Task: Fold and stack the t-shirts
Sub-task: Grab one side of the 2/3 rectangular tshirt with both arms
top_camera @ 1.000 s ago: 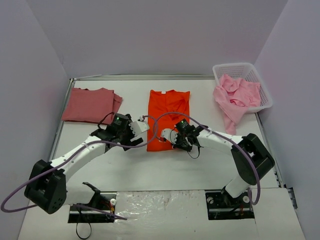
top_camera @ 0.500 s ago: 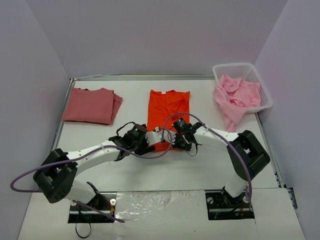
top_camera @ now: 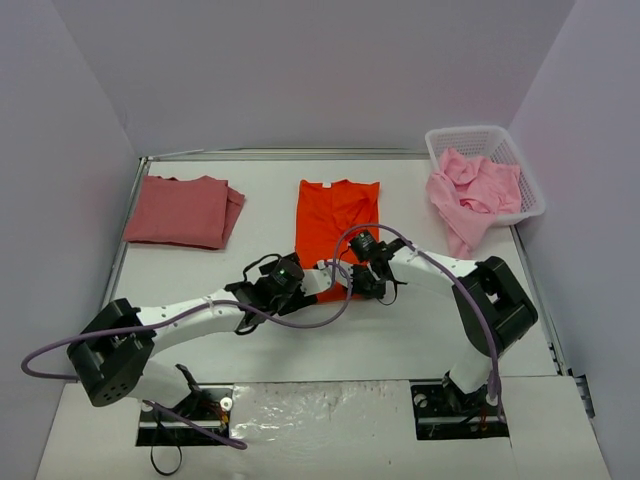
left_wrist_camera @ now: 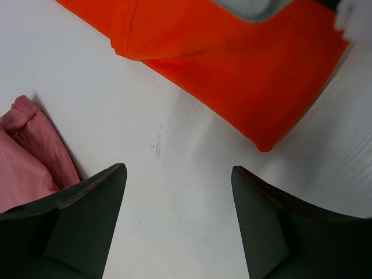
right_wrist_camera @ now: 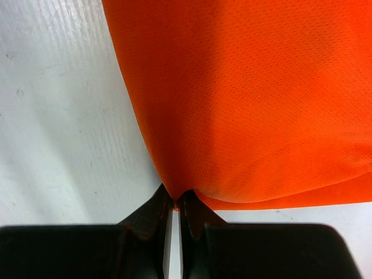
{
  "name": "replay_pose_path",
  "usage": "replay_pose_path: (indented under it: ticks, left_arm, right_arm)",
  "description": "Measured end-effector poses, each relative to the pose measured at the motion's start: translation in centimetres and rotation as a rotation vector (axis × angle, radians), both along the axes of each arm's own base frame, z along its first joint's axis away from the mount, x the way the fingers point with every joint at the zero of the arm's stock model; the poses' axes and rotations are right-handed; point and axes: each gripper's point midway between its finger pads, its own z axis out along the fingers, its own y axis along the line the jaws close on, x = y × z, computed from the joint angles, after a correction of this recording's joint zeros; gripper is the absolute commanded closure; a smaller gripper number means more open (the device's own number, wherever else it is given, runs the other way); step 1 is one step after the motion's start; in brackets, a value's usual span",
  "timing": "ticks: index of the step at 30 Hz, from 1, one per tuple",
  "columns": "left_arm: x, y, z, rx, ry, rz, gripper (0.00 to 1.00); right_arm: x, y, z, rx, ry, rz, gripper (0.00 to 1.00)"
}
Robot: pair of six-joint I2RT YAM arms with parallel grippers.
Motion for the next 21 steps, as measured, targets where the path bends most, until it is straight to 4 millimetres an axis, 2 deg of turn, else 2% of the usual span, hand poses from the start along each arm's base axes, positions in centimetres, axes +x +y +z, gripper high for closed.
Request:
replay_pose_path:
  ticks: [8,16,21]
  left_arm:
    - [-1.6,-1.5,0.2,-0.012,0.055,-0.076,0.3]
    - [-2.7,-1.8,0.4,-0.008,0.082,-0.159,0.3]
    - [-4.6,-3.4,-0.2,0.032,0.088,-0.263,0.3]
  right_arm:
    - [0.1,-0.1,0.0,0.002,0.006,0.019,1.0]
    - [0.1,0.0,0.0,-0.003,0.039,-0.046,1.0]
    - [0.2,-0.1,0.0,0.005,0.048,-0.071,1.0]
